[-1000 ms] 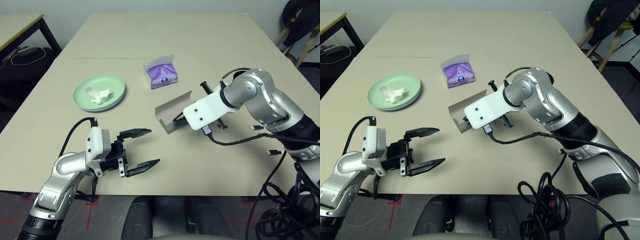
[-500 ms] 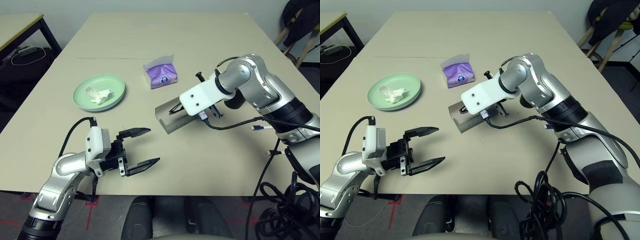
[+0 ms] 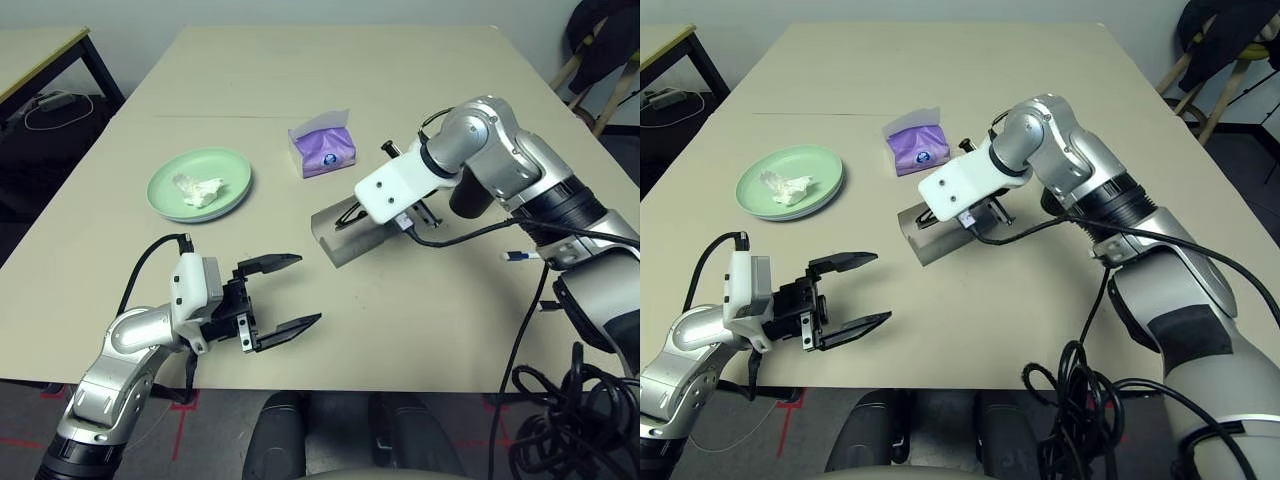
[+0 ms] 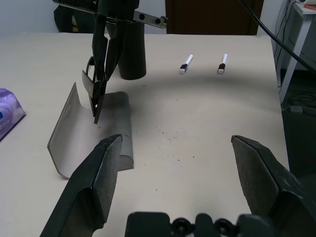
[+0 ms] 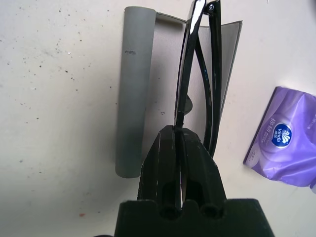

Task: Organize and tidy the items on the table.

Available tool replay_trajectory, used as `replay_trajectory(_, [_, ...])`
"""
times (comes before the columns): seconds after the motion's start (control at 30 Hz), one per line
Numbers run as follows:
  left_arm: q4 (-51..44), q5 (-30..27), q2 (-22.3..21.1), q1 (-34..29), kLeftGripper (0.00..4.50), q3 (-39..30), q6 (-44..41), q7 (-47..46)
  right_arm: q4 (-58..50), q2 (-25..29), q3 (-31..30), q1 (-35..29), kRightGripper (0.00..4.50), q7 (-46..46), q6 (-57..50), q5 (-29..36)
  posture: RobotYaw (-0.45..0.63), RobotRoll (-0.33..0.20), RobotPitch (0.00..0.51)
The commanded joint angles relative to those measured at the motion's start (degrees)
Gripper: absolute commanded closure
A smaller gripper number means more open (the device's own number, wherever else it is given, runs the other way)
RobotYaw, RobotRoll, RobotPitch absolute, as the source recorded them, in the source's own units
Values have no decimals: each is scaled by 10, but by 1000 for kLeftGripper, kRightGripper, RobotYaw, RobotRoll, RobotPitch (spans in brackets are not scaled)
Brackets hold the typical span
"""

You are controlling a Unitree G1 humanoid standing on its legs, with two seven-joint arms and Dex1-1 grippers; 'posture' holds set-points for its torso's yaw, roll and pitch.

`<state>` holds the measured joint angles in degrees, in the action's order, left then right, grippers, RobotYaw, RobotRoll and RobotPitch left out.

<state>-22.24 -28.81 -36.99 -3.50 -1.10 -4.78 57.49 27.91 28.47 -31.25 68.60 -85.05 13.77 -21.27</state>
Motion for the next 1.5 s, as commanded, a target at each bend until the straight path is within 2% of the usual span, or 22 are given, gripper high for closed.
replay_trajectory(0.03, [-18,5,-1,-11,0,3,-5,-5,41,-11,-14,18,4486,1,25,-7,220,0,112])
replay_trajectory(0.33, [-29,7,-1,-21,0,4,-7,-16,104,-34,-23,34,4486,8,60,-16,239,0,120])
replay_trajectory(1.5, [-30,11,4,-30,0,10,-1,-15,110,-40,-30,1,4486,15,55,-41,242,0,140])
